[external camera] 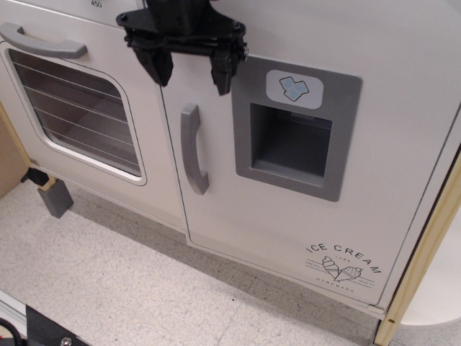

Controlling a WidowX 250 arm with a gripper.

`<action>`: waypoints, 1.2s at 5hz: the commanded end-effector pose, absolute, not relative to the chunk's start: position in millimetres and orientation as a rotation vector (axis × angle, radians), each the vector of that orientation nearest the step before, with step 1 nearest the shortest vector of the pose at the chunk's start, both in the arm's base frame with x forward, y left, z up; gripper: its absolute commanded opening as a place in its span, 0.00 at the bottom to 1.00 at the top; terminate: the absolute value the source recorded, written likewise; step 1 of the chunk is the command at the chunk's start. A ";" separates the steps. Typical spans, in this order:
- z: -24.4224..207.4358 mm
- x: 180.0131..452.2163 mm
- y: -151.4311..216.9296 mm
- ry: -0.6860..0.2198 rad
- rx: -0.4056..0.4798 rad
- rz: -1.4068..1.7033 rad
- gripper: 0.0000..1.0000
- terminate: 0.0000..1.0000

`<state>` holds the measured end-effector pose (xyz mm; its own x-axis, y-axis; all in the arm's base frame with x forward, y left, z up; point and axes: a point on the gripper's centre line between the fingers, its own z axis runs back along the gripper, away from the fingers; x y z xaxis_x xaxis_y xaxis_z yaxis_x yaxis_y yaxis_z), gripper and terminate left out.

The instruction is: Close fridge

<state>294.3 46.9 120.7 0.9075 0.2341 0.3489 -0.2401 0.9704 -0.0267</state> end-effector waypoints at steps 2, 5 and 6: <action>140.3 310.1 54.6 -0.442 0.020 0.260 1.00 0.00; 140.5 317.6 58.4 -0.453 0.034 0.281 1.00 0.00; 143.5 307.3 56.7 -0.450 0.034 0.270 1.00 0.00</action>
<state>306.2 52.6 126.6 0.8904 0.2484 0.3814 -0.2606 0.9652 -0.0203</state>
